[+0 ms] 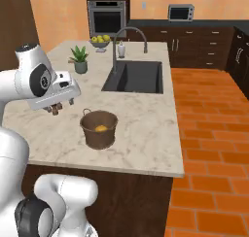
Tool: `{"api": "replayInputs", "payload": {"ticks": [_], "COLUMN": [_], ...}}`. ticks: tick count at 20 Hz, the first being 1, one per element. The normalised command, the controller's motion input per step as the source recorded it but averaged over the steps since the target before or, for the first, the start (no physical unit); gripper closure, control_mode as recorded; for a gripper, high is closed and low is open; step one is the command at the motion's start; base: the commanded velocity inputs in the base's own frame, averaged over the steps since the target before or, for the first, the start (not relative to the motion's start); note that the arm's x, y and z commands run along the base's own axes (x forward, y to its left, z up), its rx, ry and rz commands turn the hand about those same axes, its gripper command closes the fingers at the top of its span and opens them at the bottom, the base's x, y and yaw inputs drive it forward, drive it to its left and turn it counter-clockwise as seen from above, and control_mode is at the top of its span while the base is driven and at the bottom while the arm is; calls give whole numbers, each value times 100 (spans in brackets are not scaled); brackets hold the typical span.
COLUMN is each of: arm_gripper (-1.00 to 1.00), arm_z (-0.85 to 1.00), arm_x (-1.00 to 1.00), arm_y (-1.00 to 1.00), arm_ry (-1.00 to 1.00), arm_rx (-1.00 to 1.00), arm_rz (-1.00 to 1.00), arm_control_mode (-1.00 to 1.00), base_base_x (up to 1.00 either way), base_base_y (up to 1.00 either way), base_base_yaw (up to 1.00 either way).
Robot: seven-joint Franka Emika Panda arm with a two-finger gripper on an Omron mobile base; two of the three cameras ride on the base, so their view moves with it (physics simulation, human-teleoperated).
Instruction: Open the cabinet, pick up the bread from the cabinet and place it in the basket. Then move the basket to the dining counter.
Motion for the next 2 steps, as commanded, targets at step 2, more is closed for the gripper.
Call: {"api": "replayInputs", "payload": {"ticks": [2], "arm_gripper": [-100], "arm_z": [0], "arm_x": [-90], "arm_y": [20], "arm_ry": [-14], "arm_rx": [0], "arm_rz": [2], "arm_control_mode": [-100], "base_base_x": [0], "base_base_y": [0], "base_base_yaw": [0]}}
